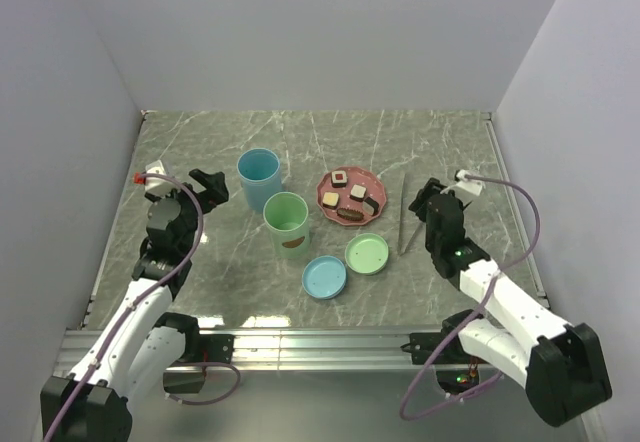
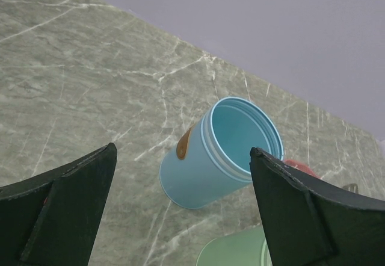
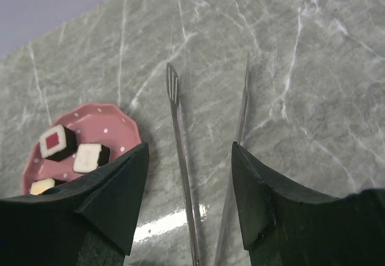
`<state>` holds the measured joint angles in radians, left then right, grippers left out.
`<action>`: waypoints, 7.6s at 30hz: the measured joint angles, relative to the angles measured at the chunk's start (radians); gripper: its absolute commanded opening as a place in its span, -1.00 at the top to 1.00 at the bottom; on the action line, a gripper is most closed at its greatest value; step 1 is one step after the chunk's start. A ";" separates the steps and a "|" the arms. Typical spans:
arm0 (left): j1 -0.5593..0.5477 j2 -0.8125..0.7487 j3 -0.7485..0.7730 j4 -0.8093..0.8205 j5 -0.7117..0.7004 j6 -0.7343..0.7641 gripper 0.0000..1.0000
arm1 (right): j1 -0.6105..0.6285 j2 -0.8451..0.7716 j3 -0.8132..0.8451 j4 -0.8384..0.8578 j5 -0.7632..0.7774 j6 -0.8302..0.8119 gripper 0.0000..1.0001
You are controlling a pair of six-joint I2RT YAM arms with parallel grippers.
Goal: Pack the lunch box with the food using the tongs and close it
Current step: Grab the clamp with the right arm, then pick up the food using the clamp, then place the food into the lunch box
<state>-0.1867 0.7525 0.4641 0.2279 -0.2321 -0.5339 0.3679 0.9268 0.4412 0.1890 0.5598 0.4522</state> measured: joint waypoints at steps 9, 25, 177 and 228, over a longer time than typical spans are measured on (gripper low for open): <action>0.000 0.024 0.000 -0.008 0.029 0.000 -0.99 | 0.021 0.277 0.194 -0.226 0.027 0.096 -0.41; 0.000 -0.020 0.000 -0.008 0.063 -0.002 -0.99 | 0.047 0.353 0.244 -0.419 -0.122 0.189 -0.59; 0.000 0.030 0.000 -0.001 0.097 -0.005 -0.99 | 0.389 0.581 0.560 -0.520 -0.204 -0.010 0.15; 0.000 0.016 0.000 -0.009 0.013 -0.029 -0.99 | 0.607 0.381 0.755 -0.539 -0.318 -0.190 0.45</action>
<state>-0.1867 0.7681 0.4637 0.2192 -0.2188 -0.5632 0.9749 1.3079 1.1961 -0.3496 0.2417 0.2626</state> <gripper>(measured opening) 0.995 0.399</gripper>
